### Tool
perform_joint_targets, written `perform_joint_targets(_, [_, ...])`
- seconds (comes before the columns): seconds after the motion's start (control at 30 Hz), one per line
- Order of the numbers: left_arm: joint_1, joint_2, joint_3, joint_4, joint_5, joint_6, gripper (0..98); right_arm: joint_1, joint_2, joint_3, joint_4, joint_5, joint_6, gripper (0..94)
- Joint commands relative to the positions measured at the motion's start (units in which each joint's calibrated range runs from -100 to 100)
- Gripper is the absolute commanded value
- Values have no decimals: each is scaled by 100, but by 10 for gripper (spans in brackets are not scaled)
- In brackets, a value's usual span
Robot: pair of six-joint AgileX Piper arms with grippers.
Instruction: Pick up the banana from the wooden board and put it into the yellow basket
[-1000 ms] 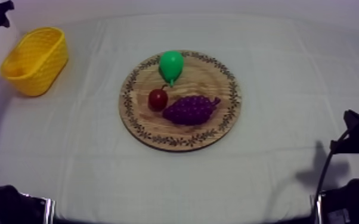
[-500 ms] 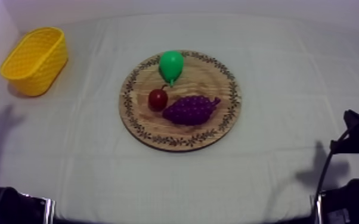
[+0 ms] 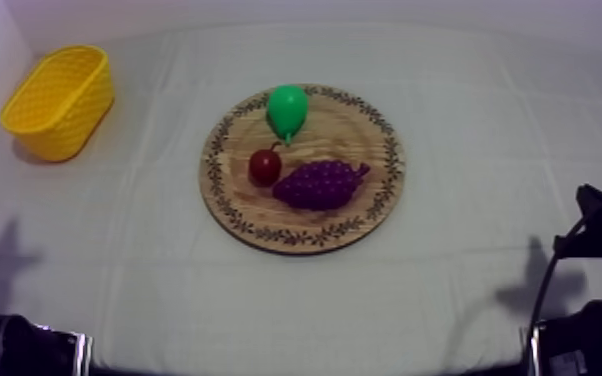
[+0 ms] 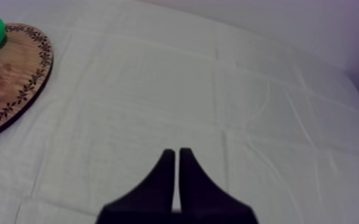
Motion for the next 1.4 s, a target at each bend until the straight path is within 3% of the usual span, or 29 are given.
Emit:
perform_joint_targets(0.0, [3, -267, 589, -3, -168, 51, 0, 1, -4, -3, 2, 1, -1, 6])
perform_joint_targets(0.33, [-3, -1748, 2321, 5, -400, 287, 0, 1, -4, -3, 2, 1, -1, 6])
perform_joint_targets(0.6, [-306, -2590, 3092, 816, -433, -549, 0, 4, -4, -3, -3, 8, 2, 6])
perform_joint_targets(0.77, [-446, -2634, 3186, 1044, -462, -923, 8, 5, -4, -3, -3, 9, 0, 6])
perform_joint_targets(1.03, [-473, -2643, 3204, 1175, -445, 12, 1, 1, -4, -3, -3, 9, -1, 6])
perform_joint_targets(1.37, [-475, -2643, 3205, 1183, -444, -73, 1, 1, -4, -3, -3, 9, -1, 6])
